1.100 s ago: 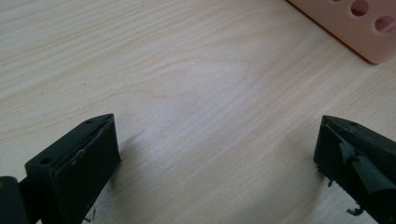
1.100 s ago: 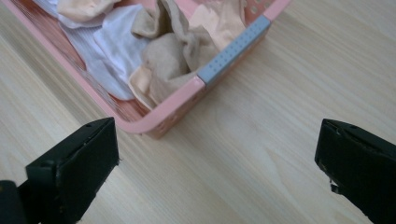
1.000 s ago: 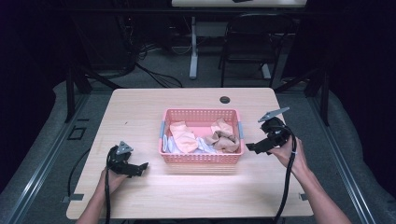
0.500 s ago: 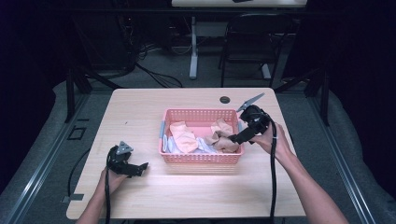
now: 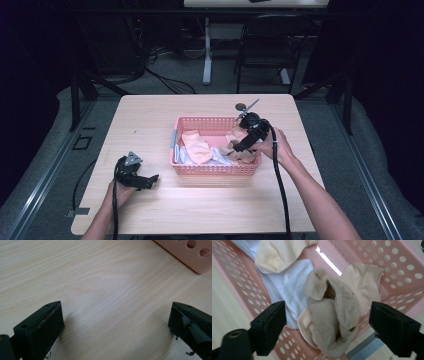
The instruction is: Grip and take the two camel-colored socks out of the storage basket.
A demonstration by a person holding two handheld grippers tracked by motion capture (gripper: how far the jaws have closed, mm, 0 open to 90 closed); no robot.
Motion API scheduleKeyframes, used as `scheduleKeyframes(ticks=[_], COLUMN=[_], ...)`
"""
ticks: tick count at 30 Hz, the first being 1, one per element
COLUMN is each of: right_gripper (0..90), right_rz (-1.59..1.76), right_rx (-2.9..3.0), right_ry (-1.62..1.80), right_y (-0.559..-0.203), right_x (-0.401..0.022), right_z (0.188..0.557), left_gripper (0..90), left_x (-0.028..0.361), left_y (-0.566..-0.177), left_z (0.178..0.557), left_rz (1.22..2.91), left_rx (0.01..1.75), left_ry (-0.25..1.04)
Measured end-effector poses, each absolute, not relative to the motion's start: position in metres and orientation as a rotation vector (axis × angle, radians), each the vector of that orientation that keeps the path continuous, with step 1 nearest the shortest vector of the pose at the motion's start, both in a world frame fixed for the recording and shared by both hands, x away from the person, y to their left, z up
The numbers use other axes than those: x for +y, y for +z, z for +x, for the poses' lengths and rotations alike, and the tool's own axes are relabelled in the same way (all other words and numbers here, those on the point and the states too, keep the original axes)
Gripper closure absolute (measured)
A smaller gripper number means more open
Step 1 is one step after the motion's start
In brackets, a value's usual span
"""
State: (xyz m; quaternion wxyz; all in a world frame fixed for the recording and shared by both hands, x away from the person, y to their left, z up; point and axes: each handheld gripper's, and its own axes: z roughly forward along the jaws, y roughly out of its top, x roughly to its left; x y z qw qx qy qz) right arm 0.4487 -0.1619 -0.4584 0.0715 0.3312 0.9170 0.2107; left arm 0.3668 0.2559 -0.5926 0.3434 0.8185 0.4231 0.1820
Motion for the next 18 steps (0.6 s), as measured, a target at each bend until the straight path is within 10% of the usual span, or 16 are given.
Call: scheduleKeyframes(ticks=[18], right_gripper=[58.5], right_rz=[1.111], right_rx=[2.74], right_ry=[0.39], right_y=[-0.488], right_x=[-0.154], right_z=[0.473], left_gripper=[0.0], left_x=[0.256], left_y=[-0.593], left_z=[0.367], left_rz=[2.127], left_rx=[1.1], left_ry=[0.473])
